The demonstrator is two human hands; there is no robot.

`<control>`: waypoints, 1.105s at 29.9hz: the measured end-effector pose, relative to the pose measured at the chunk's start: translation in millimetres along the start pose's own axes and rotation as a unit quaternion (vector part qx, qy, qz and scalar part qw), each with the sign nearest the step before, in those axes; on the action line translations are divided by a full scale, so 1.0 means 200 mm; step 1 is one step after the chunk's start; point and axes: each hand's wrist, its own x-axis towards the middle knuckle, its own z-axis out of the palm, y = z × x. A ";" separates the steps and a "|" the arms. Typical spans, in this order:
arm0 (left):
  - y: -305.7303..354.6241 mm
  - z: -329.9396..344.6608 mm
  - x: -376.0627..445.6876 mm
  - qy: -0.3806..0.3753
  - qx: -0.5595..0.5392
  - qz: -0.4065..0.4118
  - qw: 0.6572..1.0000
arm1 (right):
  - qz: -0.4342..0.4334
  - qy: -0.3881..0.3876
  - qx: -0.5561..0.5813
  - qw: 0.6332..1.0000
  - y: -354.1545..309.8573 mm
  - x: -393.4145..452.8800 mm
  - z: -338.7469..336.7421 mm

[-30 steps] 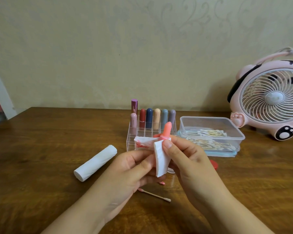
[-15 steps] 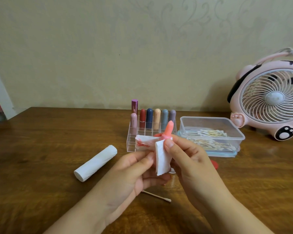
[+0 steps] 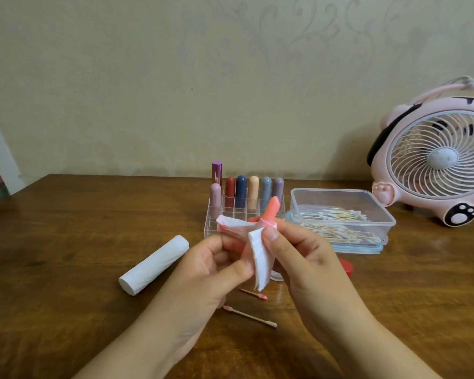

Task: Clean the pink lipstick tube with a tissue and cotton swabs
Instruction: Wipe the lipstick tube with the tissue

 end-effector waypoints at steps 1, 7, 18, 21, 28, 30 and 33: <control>-0.01 -0.01 0.00 -0.021 -0.019 -0.022 0.999 | 0.000 -0.007 0.000 1.000 0.00 0.00 0.00; -0.01 -0.01 0.01 -0.010 0.009 0.017 1.000 | -0.010 -0.003 -0.005 1.000 0.00 0.00 0.00; -0.01 -0.01 0.00 -0.038 -0.048 -0.011 0.998 | -0.018 -0.008 -0.006 1.000 -0.02 -0.01 0.01; -0.02 -0.01 0.01 -0.041 0.005 0.013 0.999 | -0.016 -0.006 -0.010 1.000 -0.02 0.00 0.00; -0.02 -0.03 0.02 0.072 0.118 0.145 0.980 | -0.006 0.020 -0.077 0.997 0.03 0.00 0.00; -0.02 -0.03 0.01 0.066 0.115 0.131 0.982 | -0.008 0.021 -0.067 0.997 0.02 0.00 0.00; -0.01 -0.01 0.00 0.003 0.028 0.042 0.999 | -0.010 0.011 -0.042 0.999 0.00 0.00 0.01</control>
